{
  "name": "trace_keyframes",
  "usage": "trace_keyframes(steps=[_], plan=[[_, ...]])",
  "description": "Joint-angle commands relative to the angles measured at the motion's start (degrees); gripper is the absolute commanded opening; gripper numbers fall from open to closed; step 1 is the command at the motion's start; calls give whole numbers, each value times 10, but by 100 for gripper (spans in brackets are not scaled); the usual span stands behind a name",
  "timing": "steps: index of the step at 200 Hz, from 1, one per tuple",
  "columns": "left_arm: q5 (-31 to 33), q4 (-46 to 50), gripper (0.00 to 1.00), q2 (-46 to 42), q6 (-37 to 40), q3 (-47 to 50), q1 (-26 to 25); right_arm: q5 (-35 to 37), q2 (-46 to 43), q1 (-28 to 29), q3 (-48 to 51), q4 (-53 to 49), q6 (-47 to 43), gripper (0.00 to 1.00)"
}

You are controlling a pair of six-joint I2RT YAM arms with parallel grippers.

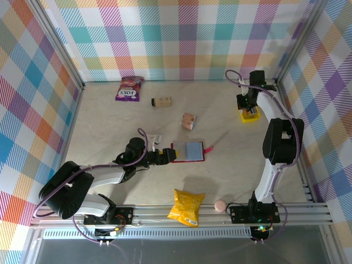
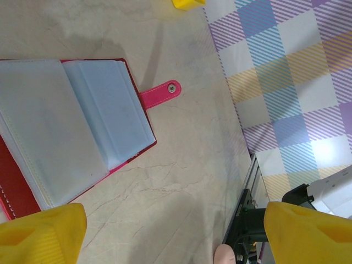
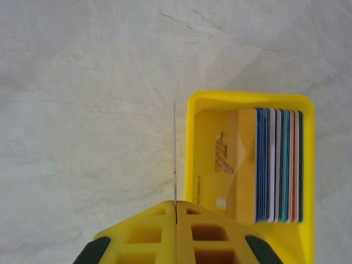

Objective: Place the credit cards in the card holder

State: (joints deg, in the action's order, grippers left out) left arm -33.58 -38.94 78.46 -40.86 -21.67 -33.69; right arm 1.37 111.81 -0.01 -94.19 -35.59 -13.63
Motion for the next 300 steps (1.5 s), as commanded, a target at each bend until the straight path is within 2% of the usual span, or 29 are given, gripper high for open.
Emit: trace_keyframes(steps=[1,24,40,66,95,114,161,187,204,239,273,300], plan=[[-5,4,84,-13,12,-8,-6,-45,-89,5,32,9,46,0],[-4,3,84,-22,10,-7,-7,-108,-180,22,99,31,112,0],[-4,2,84,-31,9,-5,-8,-185,-251,39,164,66,177,0],[-9,-4,84,-47,3,-1,-8,-295,-373,83,310,182,313,0],[-19,-40,81,-64,-10,12,-9,-305,-499,155,453,294,437,0],[-24,-67,76,-77,-18,23,-9,-336,-552,174,521,356,524,0],[-24,-109,68,-119,-44,33,-9,-394,-601,201,596,449,582,0],[12,-155,63,-153,-115,35,-17,-415,-603,210,604,524,611,0],[60,-173,63,-179,-137,36,-41,-416,-602,218,601,553,614,0],[109,-182,62,-208,-95,18,-76,-412,-594,224,597,582,607,0],[94,-153,56,-207,-38,-17,-77,-420,-594,225,592,616,600,0],[87,-147,52,-186,-33,-37,-78,-436,-592,225,587,621,610,0]])
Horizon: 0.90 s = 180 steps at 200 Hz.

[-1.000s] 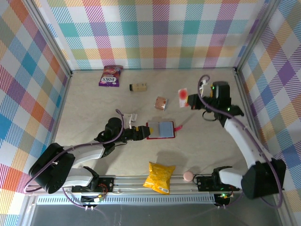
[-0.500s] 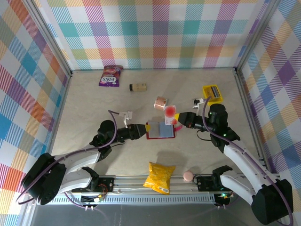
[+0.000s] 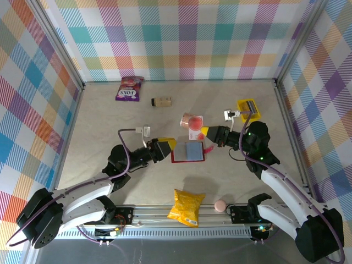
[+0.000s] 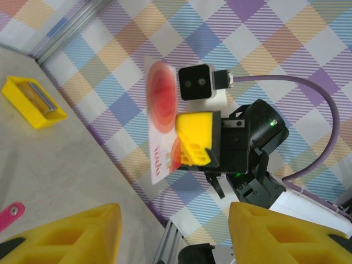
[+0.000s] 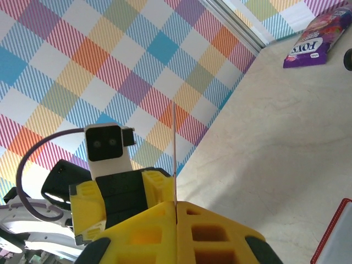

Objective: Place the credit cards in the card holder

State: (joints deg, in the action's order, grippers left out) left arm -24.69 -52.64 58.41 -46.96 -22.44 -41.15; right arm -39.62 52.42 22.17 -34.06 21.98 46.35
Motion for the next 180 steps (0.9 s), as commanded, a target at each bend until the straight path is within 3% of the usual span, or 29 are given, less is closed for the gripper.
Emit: trace_keyframes(steps=[1,51,111,146,153,160,165,171,180], plan=[[-3,-12,52,16,28,-29,-3,-27,1,3,-13,47,12,0],[-51,-103,49,98,-4,-56,-30,-51,4,6,3,87,42,0],[-57,-196,40,163,-35,-69,-51,-46,-6,13,17,80,47,0],[-59,-227,21,184,-46,-75,-54,-46,-6,13,15,71,43,0],[-57,-226,16,184,-45,-75,-55,-45,-7,14,14,65,40,9],[-54,-226,11,182,-44,-75,-54,-43,-9,14,12,58,35,27],[-52,-224,6,181,-42,-75,-55,-42,-11,13,11,52,31,35],[-48,-223,0,179,-39,-73,-56,-39,-14,13,11,45,26,38],[-42,-220,0,175,-36,-71,-55,-36,-19,13,10,36,22,38]])
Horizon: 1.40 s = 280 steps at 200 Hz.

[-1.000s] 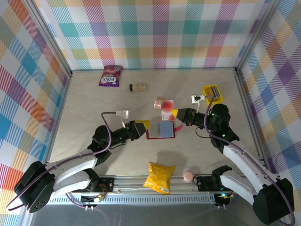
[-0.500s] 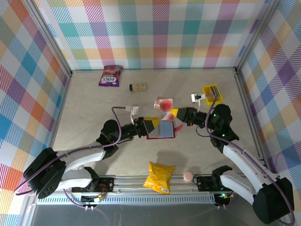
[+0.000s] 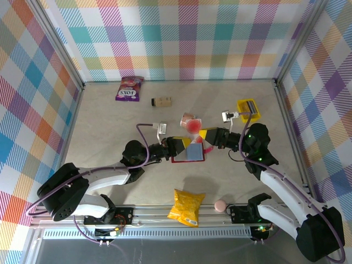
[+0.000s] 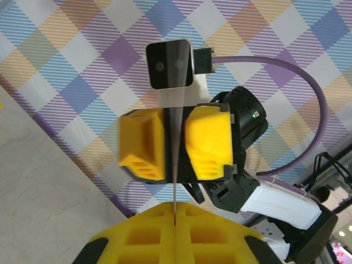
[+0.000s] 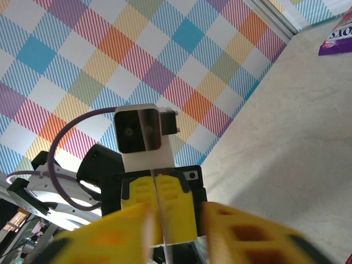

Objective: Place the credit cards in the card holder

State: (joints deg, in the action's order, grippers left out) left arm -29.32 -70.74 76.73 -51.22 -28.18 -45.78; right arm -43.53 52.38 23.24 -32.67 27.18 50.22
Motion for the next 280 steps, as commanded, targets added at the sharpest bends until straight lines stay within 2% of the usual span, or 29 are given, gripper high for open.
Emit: trace_keyframes(steps=[1,35,95,99,113,128,137,146,159,200,240,280], plan=[[5,-38,0,-8,7,-14,-9,4,-20,3,-4,-18,-18,38],[5,-27,0,-6,5,-21,-9,4,-35,2,2,-19,-23,30],[4,-6,1,-11,3,-18,-10,-12,-24,3,7,-7,-10,4],[5,-5,3,-11,3,-18,-9,-13,-23,3,7,-7,-9,0],[7,6,15,-16,5,-14,-9,-11,-19,3,8,-11,-11,0],[15,30,45,-25,14,-8,-9,7,-17,2,7,-32,-17,0],[20,50,58,-34,22,-4,-9,27,-16,2,7,-58,-26,0],[28,76,66,-45,32,2,-9,53,-18,2,7,-90,-38,0],[41,124,70,-67,49,10,-8,89,-18,2,10,-132,-51,0],[94,326,71,-109,95,23,17,168,-12,1,38,-228,-81,0],[68,333,68,-56,85,43,62,182,23,-2,74,-235,-95,0],[61,365,63,10,91,23,82,148,94,-5,92,-171,-84,0]])
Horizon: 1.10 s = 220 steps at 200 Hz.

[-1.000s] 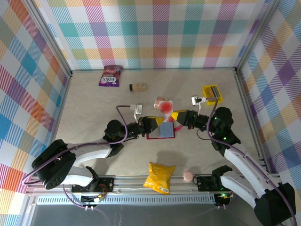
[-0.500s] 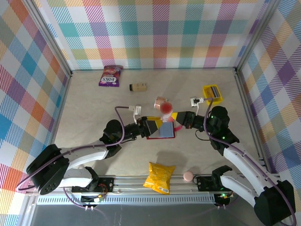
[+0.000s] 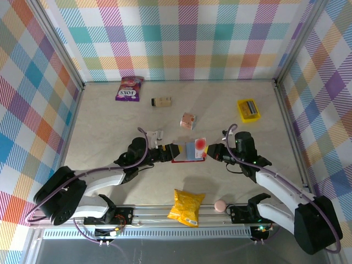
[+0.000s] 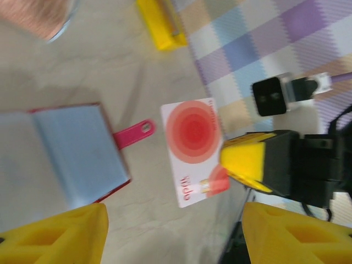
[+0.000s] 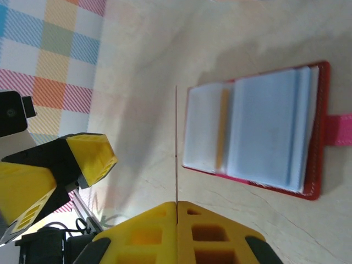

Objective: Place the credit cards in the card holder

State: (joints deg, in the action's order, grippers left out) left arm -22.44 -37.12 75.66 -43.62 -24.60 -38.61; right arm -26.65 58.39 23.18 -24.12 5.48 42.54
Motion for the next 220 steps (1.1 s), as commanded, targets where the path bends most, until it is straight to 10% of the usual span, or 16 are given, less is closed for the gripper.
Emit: trace_keyframes(steps=[1,92,220], plan=[[-7,32,63,21,15,-15,10,-22,36,-4,7,48,-7,0],[-18,247,60,77,91,-128,36,-20,105,-2,23,144,1,0],[-53,160,56,173,93,-117,43,-25,232,15,-12,227,2,0]])
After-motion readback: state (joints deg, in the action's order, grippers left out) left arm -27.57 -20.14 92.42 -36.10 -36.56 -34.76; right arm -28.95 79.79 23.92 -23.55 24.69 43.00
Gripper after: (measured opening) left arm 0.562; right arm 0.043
